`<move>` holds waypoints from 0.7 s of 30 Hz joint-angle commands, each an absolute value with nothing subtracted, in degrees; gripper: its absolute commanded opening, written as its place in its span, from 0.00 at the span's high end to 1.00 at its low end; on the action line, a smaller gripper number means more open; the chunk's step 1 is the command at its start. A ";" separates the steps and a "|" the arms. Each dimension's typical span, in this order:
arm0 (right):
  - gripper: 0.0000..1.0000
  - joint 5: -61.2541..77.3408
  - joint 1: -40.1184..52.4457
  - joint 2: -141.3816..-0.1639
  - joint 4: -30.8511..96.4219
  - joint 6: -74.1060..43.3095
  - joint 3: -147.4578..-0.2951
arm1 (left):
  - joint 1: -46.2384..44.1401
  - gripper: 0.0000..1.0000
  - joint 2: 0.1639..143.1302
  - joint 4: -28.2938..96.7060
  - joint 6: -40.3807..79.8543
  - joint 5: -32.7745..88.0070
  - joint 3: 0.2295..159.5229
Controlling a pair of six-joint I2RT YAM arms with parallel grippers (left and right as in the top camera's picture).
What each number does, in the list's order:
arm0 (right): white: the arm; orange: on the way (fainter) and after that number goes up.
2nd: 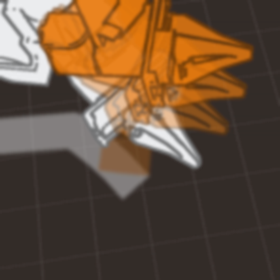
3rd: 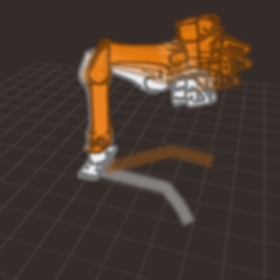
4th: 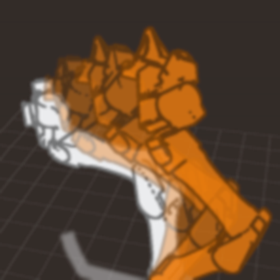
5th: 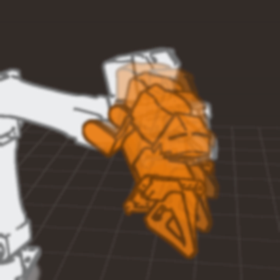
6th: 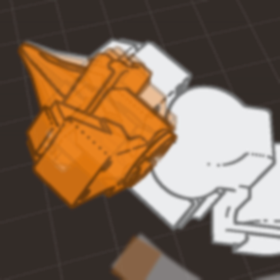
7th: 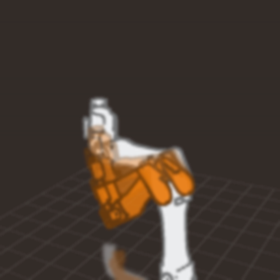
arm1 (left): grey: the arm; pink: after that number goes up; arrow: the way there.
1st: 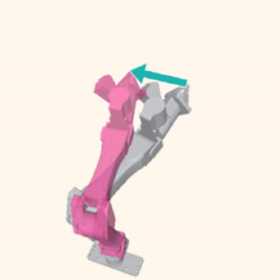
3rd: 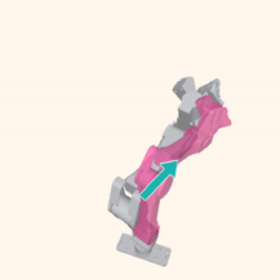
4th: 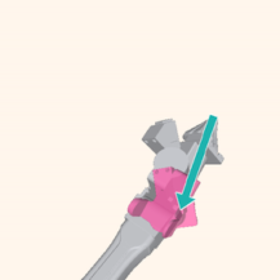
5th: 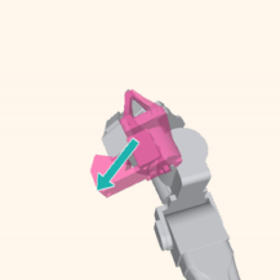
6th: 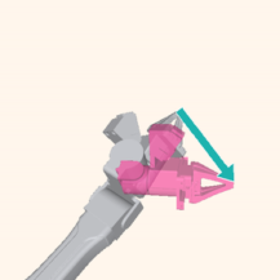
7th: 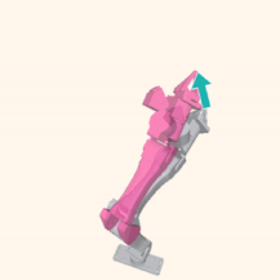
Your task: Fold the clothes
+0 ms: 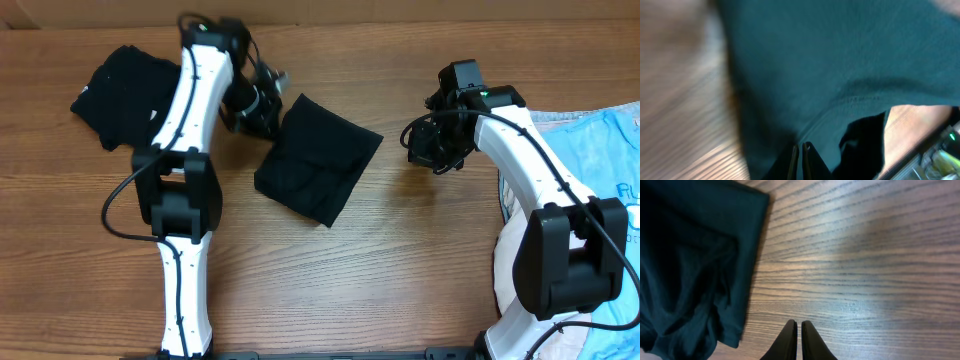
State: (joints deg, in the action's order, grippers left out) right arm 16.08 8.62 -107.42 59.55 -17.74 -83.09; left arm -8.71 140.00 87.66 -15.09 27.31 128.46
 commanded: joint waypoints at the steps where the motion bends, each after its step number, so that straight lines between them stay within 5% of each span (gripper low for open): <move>1: 0.92 15.53 8.27 -106.52 59.81 -18.94 -83.96 | -12.12 0.92 140.57 86.21 -18.24 34.52 122.83; 7: 0.92 15.53 8.27 -106.52 59.81 -18.94 -83.96 | -19.25 0.96 140.11 89.45 -21.67 44.95 120.73; 12: 0.92 15.49 8.27 -106.52 59.64 -18.94 -83.96 | -24.93 0.96 139.72 88.44 -16.45 42.00 121.43; 18: 0.92 10.41 7.62 -106.52 60.49 -18.92 -83.96 | -22.02 0.95 139.57 89.17 -12.23 36.82 128.18; 21: 0.92 3.99 6.04 -106.52 58.94 -18.94 -83.96 | -18.68 0.85 139.57 89.69 -10.68 31.66 132.92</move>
State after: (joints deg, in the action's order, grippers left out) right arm 11.27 7.99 -107.42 60.12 -18.41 -83.11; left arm -23.05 140.31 89.34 -13.43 37.21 128.22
